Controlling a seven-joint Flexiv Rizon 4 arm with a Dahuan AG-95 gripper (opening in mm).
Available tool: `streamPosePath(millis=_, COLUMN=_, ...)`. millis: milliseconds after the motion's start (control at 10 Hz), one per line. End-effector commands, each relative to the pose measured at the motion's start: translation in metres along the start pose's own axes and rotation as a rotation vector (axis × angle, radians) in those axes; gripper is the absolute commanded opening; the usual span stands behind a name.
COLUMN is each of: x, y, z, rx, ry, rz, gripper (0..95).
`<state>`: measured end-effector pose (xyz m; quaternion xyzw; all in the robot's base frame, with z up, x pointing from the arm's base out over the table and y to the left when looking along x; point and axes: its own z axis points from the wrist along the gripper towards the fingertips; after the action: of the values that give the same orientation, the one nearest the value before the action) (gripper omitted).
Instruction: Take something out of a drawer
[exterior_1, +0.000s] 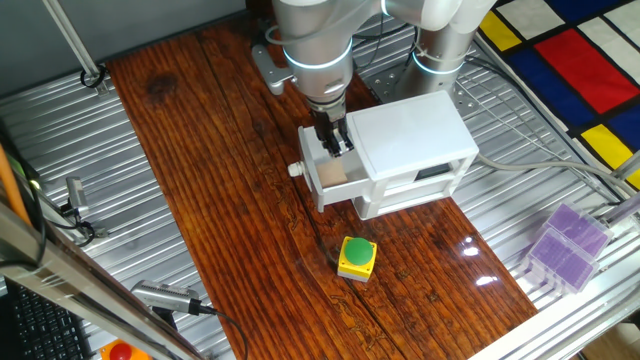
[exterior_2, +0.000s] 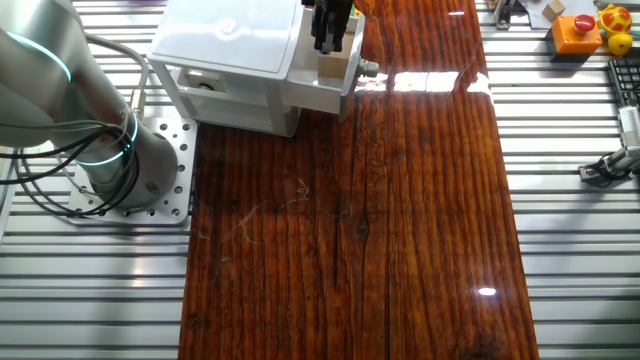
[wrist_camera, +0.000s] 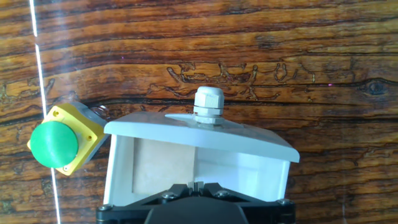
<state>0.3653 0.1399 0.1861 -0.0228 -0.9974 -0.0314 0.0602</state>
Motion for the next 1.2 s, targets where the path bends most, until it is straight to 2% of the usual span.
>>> streamPosePath(millis=100, x=-0.002, y=0.0, z=-0.003, rx=0.006, ry=0.001, rz=-0.001, gripper=0.0)
streamPosePath(millis=300, x=-0.009, y=-0.001, z=-0.011, rx=0.007, ry=0.004, rz=-0.015, gripper=38.0)
streamPosePath(millis=400, x=-0.011, y=-0.001, z=-0.013, rx=0.005, ry=0.003, rz=-0.015, gripper=38.0)
streamPosePath(millis=500, x=-0.012, y=-0.001, z=-0.014, rx=0.004, ry=-0.001, rz=-0.019, gripper=57.0)
streamPosePath(millis=700, x=-0.017, y=-0.001, z=-0.014, rx=0.005, ry=-0.006, rz=-0.025, gripper=57.0)
streamPosePath(millis=800, x=-0.019, y=-0.002, z=-0.012, rx=0.005, ry=-0.008, rz=-0.028, gripper=76.0)
streamPosePath(millis=1200, x=-0.025, y=-0.003, z=-0.003, rx=0.004, ry=-0.015, rz=-0.034, gripper=76.0)
